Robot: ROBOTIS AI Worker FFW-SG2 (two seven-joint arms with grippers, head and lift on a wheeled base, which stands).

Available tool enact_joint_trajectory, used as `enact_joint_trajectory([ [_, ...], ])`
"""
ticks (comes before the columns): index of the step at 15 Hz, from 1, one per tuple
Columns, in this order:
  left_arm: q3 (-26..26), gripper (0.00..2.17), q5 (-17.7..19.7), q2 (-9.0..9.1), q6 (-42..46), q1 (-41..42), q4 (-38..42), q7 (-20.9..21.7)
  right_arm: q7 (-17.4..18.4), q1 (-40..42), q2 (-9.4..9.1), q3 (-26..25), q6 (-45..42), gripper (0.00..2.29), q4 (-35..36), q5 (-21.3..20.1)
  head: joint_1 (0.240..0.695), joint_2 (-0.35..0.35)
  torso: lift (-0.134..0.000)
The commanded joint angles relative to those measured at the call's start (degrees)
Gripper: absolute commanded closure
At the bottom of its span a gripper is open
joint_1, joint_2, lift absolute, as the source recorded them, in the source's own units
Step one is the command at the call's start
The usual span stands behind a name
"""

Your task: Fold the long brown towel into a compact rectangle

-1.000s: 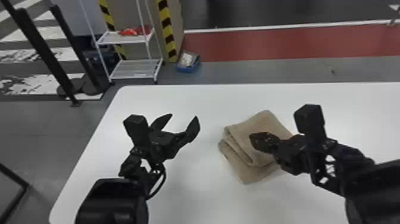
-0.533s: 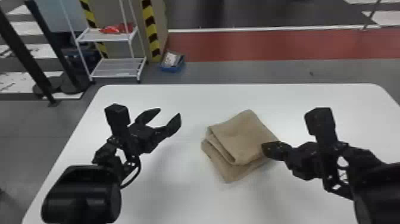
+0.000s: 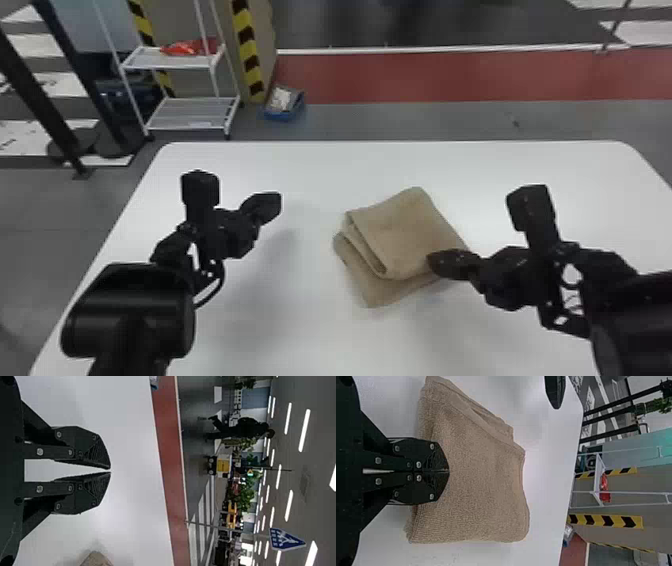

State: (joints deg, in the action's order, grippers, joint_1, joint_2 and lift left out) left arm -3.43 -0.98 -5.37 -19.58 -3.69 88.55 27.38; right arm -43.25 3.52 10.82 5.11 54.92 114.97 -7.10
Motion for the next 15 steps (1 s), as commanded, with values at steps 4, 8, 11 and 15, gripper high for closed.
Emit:
enact_joint_trajectory([
  [4,0.1,1.91,-5.2,0.09,-0.1,-2.3,-3.2,2.2,-2.4,0.5,0.26,-1.7,6.4,1.95,3.2,0.0,0.695,0.081,-0.123],
  [8,0.6,1.91,-6.4,0.09,0.1,-4.0,-5.7,5.1,-3.2,0.3,0.35,-3.3,12.4,1.95,3.5,-1.5,0.695,0.064,-0.123],
  [11,1.7,1.91,-7.3,0.53,0.1,-4.2,-6.5,5.5,-3.1,-2.6,0.35,-3.1,15.9,1.95,1.6,-3.2,0.695,0.030,-0.123],
  [15,2.1,1.91,-7.2,0.53,0.3,-4.1,-6.5,5.8,-0.2,-10.7,-0.71,2.0,14.1,1.95,-8.5,-5.1,0.695,0.007,-0.123],
])
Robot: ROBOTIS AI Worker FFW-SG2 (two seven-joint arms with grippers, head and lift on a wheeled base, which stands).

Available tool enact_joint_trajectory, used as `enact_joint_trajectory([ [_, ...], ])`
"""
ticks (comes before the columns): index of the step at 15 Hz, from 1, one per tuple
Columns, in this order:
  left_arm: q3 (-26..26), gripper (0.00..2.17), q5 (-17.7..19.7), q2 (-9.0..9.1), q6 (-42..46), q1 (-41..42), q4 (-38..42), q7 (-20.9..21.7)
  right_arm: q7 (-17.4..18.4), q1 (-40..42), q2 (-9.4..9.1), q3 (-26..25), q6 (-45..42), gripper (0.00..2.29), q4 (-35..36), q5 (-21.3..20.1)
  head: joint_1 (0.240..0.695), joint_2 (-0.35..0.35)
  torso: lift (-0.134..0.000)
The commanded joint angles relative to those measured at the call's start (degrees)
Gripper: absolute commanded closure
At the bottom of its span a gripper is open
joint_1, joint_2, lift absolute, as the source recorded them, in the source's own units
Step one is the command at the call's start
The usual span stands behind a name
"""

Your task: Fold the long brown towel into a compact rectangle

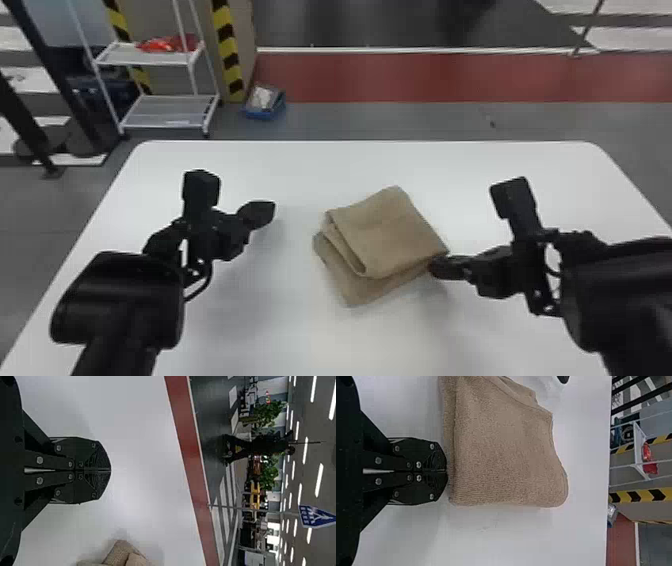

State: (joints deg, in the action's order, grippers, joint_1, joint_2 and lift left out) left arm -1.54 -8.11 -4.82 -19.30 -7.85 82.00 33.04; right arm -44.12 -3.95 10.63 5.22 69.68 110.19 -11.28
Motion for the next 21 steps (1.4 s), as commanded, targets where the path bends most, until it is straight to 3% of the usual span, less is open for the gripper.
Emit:
enact_joint_trajectory([
  [1,0.5,1.91,-0.1,0.07,0.0,0.0,0.0,0.6,1.3,-6.0,-0.79,3.7,-1.2,1.95,-6.9,-1.2,0.695,0.009,-0.123],
  [4,1.3,1.91,-0.1,0.07,0.5,0.6,0.0,0.9,5.1,-11.6,-3.16,6.5,-6.1,1.95,-14.7,-1.4,0.695,0.015,-0.123],
  [10,2.7,1.91,0.0,0.16,0.5,1.3,0.1,1.4,7.9,-20.1,-7.73,9.9,-14.2,1.95,-28.2,-1.9,0.695,0.048,-0.123],
  [15,6.1,1.91,0.9,0.25,0.5,0.3,0.1,2.2,10.8,-21.6,-8.17,9.5,-16.5,1.95,-31.6,-1.8,0.695,0.045,-0.123],
  [21,11.2,1.91,0.6,0.51,0.0,-1.4,0.1,2.7,13.0,-22.0,-8.17,6.0,-19.3,1.95,-33.9,-1.8,0.695,-0.019,-0.123],
])
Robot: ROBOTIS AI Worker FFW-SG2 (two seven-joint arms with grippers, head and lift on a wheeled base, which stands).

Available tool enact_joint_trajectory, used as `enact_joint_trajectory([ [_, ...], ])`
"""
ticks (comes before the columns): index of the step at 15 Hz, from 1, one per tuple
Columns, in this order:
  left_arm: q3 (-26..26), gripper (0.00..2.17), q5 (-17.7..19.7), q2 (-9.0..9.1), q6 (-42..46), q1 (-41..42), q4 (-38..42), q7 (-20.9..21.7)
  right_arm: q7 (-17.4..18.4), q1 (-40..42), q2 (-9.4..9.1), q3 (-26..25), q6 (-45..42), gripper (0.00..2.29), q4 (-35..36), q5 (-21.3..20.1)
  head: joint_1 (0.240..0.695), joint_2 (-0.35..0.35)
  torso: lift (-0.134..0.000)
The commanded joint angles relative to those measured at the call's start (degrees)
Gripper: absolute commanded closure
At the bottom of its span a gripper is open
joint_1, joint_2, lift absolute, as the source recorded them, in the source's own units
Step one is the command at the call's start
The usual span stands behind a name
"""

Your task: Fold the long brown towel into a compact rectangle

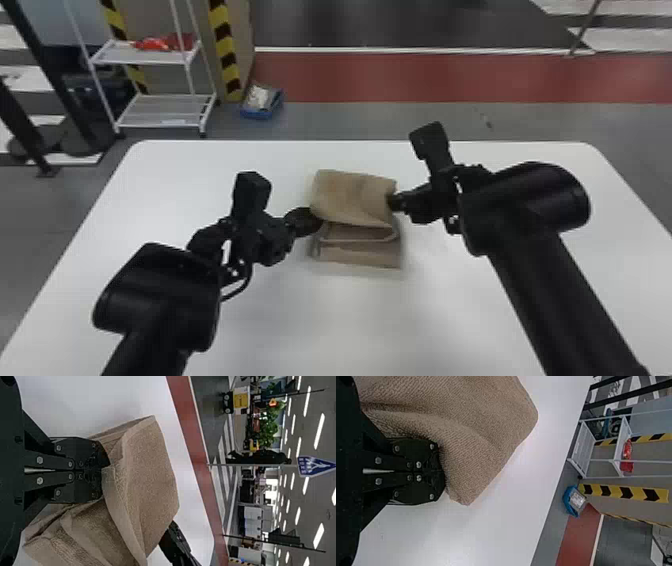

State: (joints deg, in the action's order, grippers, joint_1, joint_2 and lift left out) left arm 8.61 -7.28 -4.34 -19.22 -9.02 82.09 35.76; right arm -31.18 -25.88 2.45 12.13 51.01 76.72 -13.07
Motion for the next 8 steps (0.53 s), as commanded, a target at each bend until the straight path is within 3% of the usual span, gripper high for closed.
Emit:
enact_joint_trajectory([
  [1,1.9,1.91,-0.3,0.03,-0.3,-0.4,0.0,0.2,0.2,-0.1,0.01,-1.4,-0.8,1.95,-0.7,-0.1,0.695,-0.029,-0.123],
  [8,3.7,1.91,-0.6,0.03,-1.0,-0.9,0.3,0.5,0.9,-0.1,0.18,-3.7,-3.9,1.95,-2.2,-0.4,0.695,-0.079,-0.123],
])
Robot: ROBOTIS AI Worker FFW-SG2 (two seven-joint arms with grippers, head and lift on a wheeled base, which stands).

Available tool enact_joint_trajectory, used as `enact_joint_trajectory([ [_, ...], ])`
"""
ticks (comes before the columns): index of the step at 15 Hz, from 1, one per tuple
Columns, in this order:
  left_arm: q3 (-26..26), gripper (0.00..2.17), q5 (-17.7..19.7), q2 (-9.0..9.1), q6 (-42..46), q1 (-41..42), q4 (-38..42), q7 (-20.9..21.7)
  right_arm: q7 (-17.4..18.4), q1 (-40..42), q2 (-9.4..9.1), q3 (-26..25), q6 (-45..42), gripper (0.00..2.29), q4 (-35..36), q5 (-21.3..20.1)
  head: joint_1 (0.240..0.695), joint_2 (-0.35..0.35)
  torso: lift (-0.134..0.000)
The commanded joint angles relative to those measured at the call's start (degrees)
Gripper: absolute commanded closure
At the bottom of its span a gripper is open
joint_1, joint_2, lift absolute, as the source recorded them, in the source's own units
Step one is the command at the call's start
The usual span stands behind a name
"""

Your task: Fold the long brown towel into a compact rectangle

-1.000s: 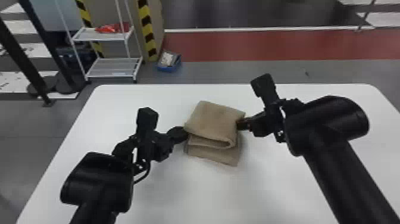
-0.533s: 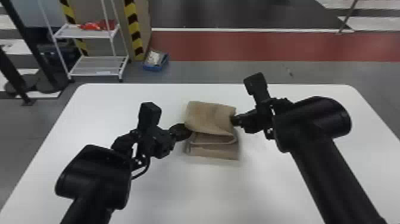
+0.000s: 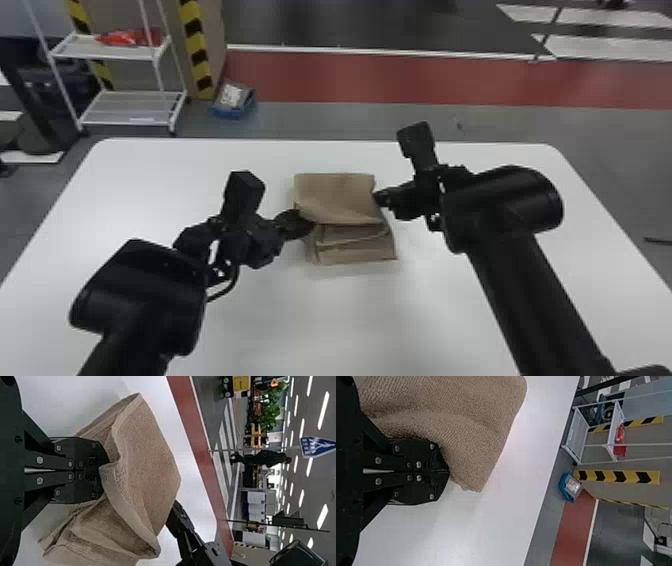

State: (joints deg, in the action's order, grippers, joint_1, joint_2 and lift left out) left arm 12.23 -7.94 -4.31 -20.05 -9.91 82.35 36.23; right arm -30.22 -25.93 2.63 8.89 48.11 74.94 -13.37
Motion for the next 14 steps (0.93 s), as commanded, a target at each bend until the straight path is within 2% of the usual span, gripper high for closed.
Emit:
enact_joint_trajectory([
  [1,0.0,1.91,0.2,0.00,-0.1,0.0,0.0,0.0,0.0,0.0,0.10,-0.8,-2.3,1.95,-0.8,-0.1,0.695,-0.085,-0.123],
  [7,-1.2,1.91,1.4,-0.18,0.2,0.8,1.0,-0.3,0.0,2.8,0.27,-2.0,-3.3,1.95,0.6,-0.4,0.695,-0.092,-0.123],
  [10,-7.0,1.91,4.2,-0.18,0.6,1.2,1.0,-1.5,-0.1,7.6,0.71,-4.9,-1.0,1.95,8.5,-2.8,0.695,-0.086,-0.123],
  [12,-10.6,1.91,7.1,-0.44,0.8,2.3,2.5,-2.6,-0.9,11.0,1.24,-7.0,1.4,1.95,14.7,-2.9,0.695,-0.075,-0.123],
  [14,-14.8,1.91,10.1,-0.62,1.1,4.4,5.8,-2.5,-1.2,15.6,1.33,-8.4,4.8,1.95,24.0,-2.5,0.695,-0.067,-0.123],
])
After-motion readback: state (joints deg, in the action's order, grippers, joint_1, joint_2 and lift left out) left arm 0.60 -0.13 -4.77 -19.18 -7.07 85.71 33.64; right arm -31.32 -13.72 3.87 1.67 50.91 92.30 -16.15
